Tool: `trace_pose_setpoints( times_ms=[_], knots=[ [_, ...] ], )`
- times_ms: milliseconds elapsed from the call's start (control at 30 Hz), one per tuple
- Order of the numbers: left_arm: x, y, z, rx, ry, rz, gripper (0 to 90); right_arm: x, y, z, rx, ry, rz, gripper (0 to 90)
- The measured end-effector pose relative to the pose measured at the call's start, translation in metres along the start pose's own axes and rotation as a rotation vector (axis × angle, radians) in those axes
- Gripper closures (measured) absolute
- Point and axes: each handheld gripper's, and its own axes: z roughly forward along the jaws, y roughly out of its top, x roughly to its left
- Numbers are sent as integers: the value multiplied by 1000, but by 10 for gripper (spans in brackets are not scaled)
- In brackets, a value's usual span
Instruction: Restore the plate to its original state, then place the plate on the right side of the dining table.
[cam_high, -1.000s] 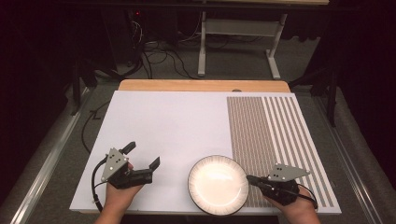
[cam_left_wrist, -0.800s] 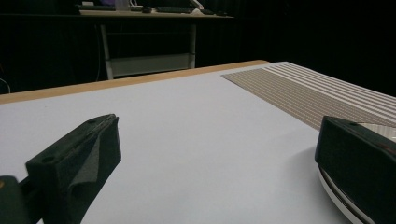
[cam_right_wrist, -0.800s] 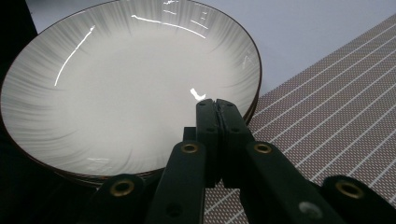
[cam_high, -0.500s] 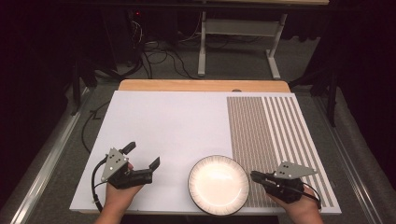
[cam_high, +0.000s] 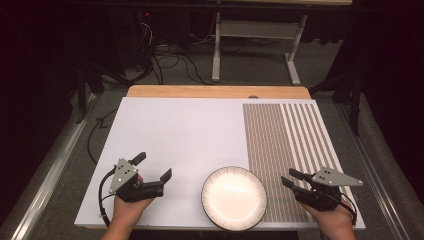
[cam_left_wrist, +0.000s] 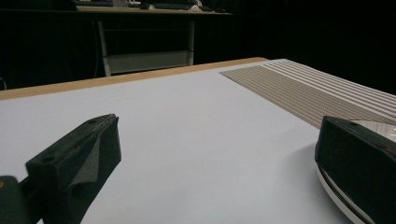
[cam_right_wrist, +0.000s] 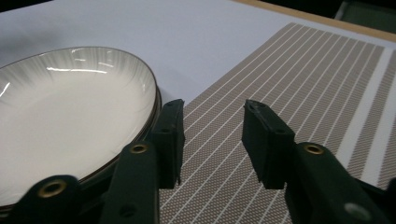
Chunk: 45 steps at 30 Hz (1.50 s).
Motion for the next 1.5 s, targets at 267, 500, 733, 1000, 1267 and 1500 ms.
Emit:
trace_pose_setpoints(
  times_ms=[267, 500, 733, 1000, 1267, 1500],
  knots=[
    [-1, 0, 1, 11, 1, 8, 8, -8, 0, -8, -72, -88, 27, 346],
    [-4, 0, 0, 21, 3, 14, 6, -11, -1, -13, -146, -112, 70, 117],
    [-10, -2, 1, 54, -5, 36, 3, -10, 1, -11, -186, -139, 72, 2],
    [-9, 2, -1, 52, 0, 38, 3, -9, 2, -12, -194, -139, 56, 2],
    [-11, 1, 1, 59, -9, 38, 3, -6, 4, -12, -194, -141, 46, 4],
    [-13, 2, 0, 63, -17, 38, 2, -2, 5, -10, -181, -122, 30, 82]
  ],
)
